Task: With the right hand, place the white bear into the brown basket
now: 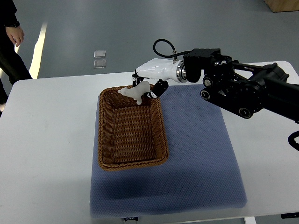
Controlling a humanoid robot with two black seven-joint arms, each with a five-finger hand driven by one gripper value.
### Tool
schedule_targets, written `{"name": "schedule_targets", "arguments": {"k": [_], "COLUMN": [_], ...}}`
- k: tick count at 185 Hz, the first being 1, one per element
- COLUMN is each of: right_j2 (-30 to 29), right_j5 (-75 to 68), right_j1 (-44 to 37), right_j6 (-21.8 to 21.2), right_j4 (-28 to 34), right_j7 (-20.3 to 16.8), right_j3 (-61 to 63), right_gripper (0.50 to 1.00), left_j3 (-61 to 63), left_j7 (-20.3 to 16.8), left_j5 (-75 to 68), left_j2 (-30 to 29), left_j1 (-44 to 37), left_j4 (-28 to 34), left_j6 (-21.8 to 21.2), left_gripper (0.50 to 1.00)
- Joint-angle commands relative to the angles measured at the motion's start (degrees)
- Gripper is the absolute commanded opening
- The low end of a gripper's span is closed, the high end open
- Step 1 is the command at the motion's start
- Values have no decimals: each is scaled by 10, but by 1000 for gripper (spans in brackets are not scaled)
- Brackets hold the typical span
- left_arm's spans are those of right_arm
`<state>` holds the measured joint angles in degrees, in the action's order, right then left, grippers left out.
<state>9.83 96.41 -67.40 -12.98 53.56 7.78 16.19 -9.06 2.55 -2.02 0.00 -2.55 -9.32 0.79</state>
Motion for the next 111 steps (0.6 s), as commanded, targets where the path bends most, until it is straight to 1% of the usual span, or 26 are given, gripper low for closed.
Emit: {"name": "schedule_targets", "arguments": {"k": [1,19,58,86,111], "right_j2": [-3,-2,6,13,32], "right_j5": [0,-2,-9,-66,-138], "right_j1": [1,2,3,11,45], "right_j6": [1,1,4,23,38], "right_j4": [-1,-2,-6,-21,-40], "right_j7": [-1,-1,-1,-6,-8], "right_j3": [0,2,17,51,99], "right_gripper": [756,784,787,789,789], "left_j3": [0,0,0,0,0], "left_j7": [0,0,0,0,0], "left_j5": [0,0,0,0,0], "left_j2": [0,0,0,0,0], "left_j1": [0,0,0,0,0], "left_j4": [0,0,0,0,0], "left_j6": [0,0,0,0,0], "left_gripper": [1000,1000,1000,1000,1000]}}
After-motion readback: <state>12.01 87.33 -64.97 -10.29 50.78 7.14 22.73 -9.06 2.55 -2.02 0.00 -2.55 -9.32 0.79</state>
